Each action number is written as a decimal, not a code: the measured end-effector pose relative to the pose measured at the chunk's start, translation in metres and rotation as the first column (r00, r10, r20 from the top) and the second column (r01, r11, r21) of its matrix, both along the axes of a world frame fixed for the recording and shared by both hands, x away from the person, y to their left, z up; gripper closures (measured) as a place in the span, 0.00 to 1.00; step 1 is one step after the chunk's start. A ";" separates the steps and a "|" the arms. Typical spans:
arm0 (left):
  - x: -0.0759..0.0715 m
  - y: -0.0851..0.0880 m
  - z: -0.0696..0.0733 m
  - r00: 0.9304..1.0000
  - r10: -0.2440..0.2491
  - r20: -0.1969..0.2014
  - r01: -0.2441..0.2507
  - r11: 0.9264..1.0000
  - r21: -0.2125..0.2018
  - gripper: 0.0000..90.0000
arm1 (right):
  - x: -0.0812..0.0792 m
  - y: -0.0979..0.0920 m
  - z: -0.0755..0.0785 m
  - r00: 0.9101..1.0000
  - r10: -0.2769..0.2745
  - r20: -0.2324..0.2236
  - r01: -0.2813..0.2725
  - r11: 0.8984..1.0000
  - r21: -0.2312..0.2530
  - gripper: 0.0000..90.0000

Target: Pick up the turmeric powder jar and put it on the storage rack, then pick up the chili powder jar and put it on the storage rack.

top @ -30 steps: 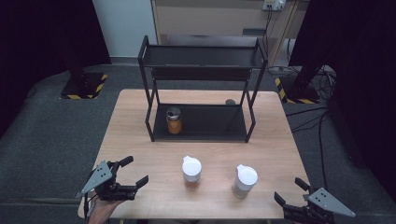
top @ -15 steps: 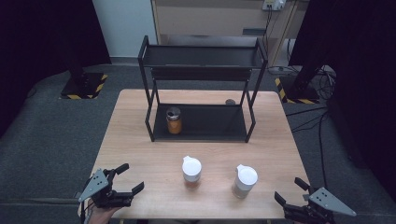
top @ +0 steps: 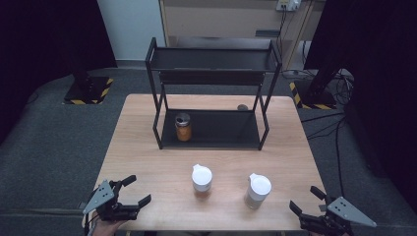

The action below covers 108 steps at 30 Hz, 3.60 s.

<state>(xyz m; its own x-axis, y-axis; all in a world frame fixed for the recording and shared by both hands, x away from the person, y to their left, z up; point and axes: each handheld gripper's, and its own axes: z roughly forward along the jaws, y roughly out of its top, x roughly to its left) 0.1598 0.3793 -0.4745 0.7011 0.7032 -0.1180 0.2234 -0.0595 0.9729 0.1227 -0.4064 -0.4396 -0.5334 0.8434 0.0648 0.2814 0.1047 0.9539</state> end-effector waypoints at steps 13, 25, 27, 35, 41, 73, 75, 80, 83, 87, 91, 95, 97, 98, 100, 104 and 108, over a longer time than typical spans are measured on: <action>0.002 0.003 -0.003 1.000 -0.010 -0.021 0.009 1.000 -0.028 0.06 | 0.000 0.001 0.001 1.000 -0.003 -0.006 0.003 1.000 -0.006 0.08; 0.003 0.003 -0.003 1.000 -0.022 -0.020 0.021 0.999 -0.032 0.05 | -0.001 0.001 0.001 1.000 -0.004 -0.006 0.004 1.000 -0.008 0.08; 0.004 0.002 -0.002 0.999 -0.022 -0.024 0.022 0.999 -0.031 0.05 | -0.001 0.002 0.001 1.000 -0.009 -0.005 0.009 1.000 -0.006 0.07; 0.003 0.003 -0.003 1.000 -0.016 -0.023 0.015 0.999 -0.033 0.05 | 0.000 0.004 0.004 1.000 -0.023 -0.009 0.023 1.000 -0.012 0.07; 0.003 0.002 -0.003 1.000 -0.016 -0.023 0.016 0.999 -0.030 0.05 | 0.002 0.007 0.013 0.999 -0.040 -0.011 0.039 0.998 -0.040 0.07; 0.004 0.002 -0.003 0.999 -0.019 -0.026 0.019 0.999 -0.030 0.05 | 0.062 0.099 0.095 0.980 0.195 0.041 -0.191 0.978 -0.082 0.05; 0.004 0.002 -0.003 0.999 -0.018 -0.026 0.017 0.999 -0.032 0.05 | 0.067 0.107 0.096 0.976 0.215 0.030 -0.212 0.974 -0.082 0.05; 0.004 0.003 -0.003 0.999 -0.020 -0.026 0.019 0.999 -0.032 0.05 | 0.075 0.126 0.097 0.968 0.251 0.015 -0.250 0.965 -0.080 0.05; 0.004 0.003 -0.003 0.999 -0.020 -0.025 0.019 0.999 -0.036 0.05 | 0.080 0.137 0.099 0.963 0.269 0.000 -0.268 0.960 -0.079 0.05; 0.004 0.003 -0.003 0.999 -0.019 -0.025 0.018 0.999 -0.036 0.05 | 0.086 0.152 0.096 0.955 0.295 -0.013 -0.295 0.953 -0.073 0.05; 0.004 0.003 -0.003 0.999 -0.020 -0.026 0.019 0.999 -0.037 0.05 | 0.092 0.167 0.094 0.949 0.314 -0.029 -0.315 0.946 -0.076 0.05; 0.004 0.003 -0.003 0.999 -0.020 -0.025 0.019 0.999 -0.038 0.05 | 0.097 0.180 0.092 0.944 0.329 -0.040 -0.331 0.940 -0.081 0.05; 0.004 0.003 -0.003 0.999 -0.021 -0.025 0.020 0.999 -0.037 0.05 | 0.100 0.186 0.091 0.941 0.335 -0.049 -0.338 0.938 -0.083 0.05; 0.004 0.003 -0.003 0.999 -0.022 -0.025 0.021 0.999 -0.037 0.05 | 0.102 0.189 0.090 0.939 0.339 -0.054 -0.342 0.936 -0.083 0.05; 0.004 0.003 -0.003 0.999 -0.023 -0.023 0.022 0.999 -0.034 0.05 | 0.104 0.194 0.088 0.938 0.341 -0.063 -0.345 0.935 -0.083 0.05; 0.004 0.003 -0.003 0.999 -0.025 -0.022 0.024 0.999 -0.031 0.05 | 0.108 0.205 0.083 0.934 0.349 -0.082 -0.355 0.930 -0.092 0.05; 0.004 0.003 -0.003 0.999 -0.027 -0.023 0.026 0.999 -0.029 0.05 | 0.112 0.215 0.077 0.930 0.354 -0.101 -0.364 0.926 -0.097 0.05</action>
